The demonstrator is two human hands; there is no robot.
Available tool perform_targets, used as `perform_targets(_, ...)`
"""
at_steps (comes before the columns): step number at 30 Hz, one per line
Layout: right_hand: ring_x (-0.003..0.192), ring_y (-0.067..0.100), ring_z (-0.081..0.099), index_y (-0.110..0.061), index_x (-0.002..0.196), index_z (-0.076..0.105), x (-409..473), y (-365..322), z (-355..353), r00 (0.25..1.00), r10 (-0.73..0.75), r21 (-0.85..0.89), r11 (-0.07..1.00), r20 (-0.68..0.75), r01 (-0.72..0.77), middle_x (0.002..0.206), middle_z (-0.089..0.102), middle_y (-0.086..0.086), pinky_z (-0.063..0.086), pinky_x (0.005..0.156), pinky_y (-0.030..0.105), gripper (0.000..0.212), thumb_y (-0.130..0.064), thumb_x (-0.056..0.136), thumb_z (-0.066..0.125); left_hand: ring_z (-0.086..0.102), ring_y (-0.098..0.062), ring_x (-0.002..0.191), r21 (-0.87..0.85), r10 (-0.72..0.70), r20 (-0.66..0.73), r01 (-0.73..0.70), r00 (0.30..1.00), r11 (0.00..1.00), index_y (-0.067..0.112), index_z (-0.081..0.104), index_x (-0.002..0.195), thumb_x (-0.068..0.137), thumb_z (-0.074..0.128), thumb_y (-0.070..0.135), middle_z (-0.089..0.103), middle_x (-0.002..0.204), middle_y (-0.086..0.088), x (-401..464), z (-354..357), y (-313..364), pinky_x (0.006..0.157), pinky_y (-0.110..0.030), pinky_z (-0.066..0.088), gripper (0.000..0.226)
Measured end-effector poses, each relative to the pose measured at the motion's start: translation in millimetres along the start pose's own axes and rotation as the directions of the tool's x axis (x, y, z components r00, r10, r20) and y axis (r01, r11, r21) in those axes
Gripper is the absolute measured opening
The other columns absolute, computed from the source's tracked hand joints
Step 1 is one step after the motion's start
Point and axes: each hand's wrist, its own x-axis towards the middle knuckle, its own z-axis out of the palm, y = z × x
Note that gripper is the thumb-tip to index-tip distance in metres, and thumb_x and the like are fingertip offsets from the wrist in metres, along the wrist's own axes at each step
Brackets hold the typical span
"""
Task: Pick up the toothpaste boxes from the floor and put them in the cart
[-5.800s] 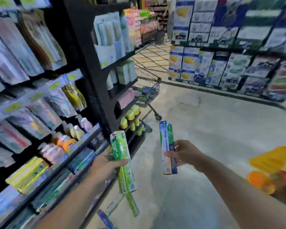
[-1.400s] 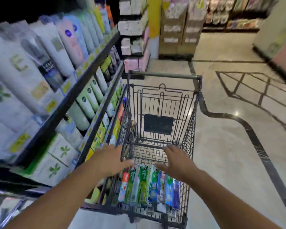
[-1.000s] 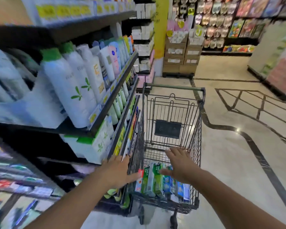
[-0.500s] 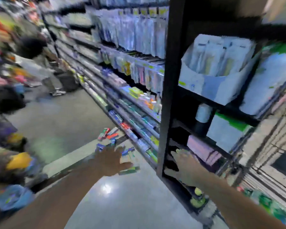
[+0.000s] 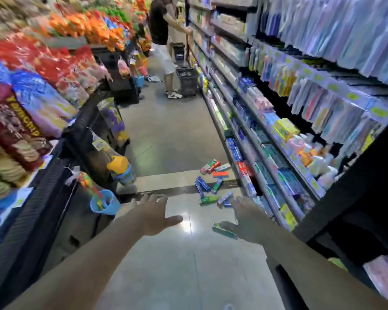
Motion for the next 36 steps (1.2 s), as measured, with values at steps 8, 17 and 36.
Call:
perform_targets(8, 0.144, 0.028, 0.024, -0.018, 0.153, 0.026, 113.0, 33.7, -41.2, 0.993, -0.069, 0.011, 0.998, 0.091, 0.068, 0.156, 0.031, 0.009, 0.026, 0.116, 0.044, 0.085, -0.072, 0.089, 0.043, 0.030, -0.029, 0.143, -0.011, -0.104, -0.024, 0.104, 0.994, 0.995, 0.024, 0.020, 0.156, 0.082, 0.030, 0.085, 0.033, 0.156, -0.005, 82.7, -30.3, 1.3, 0.114, -0.053, 0.028, 0.096)
perform_targets(17, 0.142, 0.029, 0.028, -0.015, 0.153, 0.025, 242.1, -0.2, -53.1, 0.977, -0.140, -0.076, 0.985, 0.159, 0.154, 0.154, 0.032, 0.009, 0.029, 0.113, 0.043, 0.085, -0.071, 0.091, 0.041, 0.026, -0.029, 0.145, -0.077, -0.213, 0.013, 0.213, 0.977, 0.974, 0.023, 0.021, 0.156, 0.084, 0.030, 0.084, 0.028, 0.159, -0.003, 159.0, -50.0, -53.7, 0.114, -0.052, 0.024, 0.095)
perform_targets(36, 0.134, 0.025, 0.037, -0.020, 0.140, 0.041, 537.6, -112.4, -97.9, 0.988, -0.023, -0.045, 0.999, 0.154, 0.030, 0.142, 0.043, 0.004, 0.033, 0.108, 0.040, 0.072, -0.071, 0.089, 0.045, 0.028, -0.029, 0.144, -0.111, -0.143, 0.102, 0.154, 0.984, 0.982, 0.022, 0.028, 0.151, 0.085, 0.033, 0.081, 0.032, 0.156, -0.006, 418.7, -162.2, -256.1, 0.115, -0.055, 0.024, 0.088)
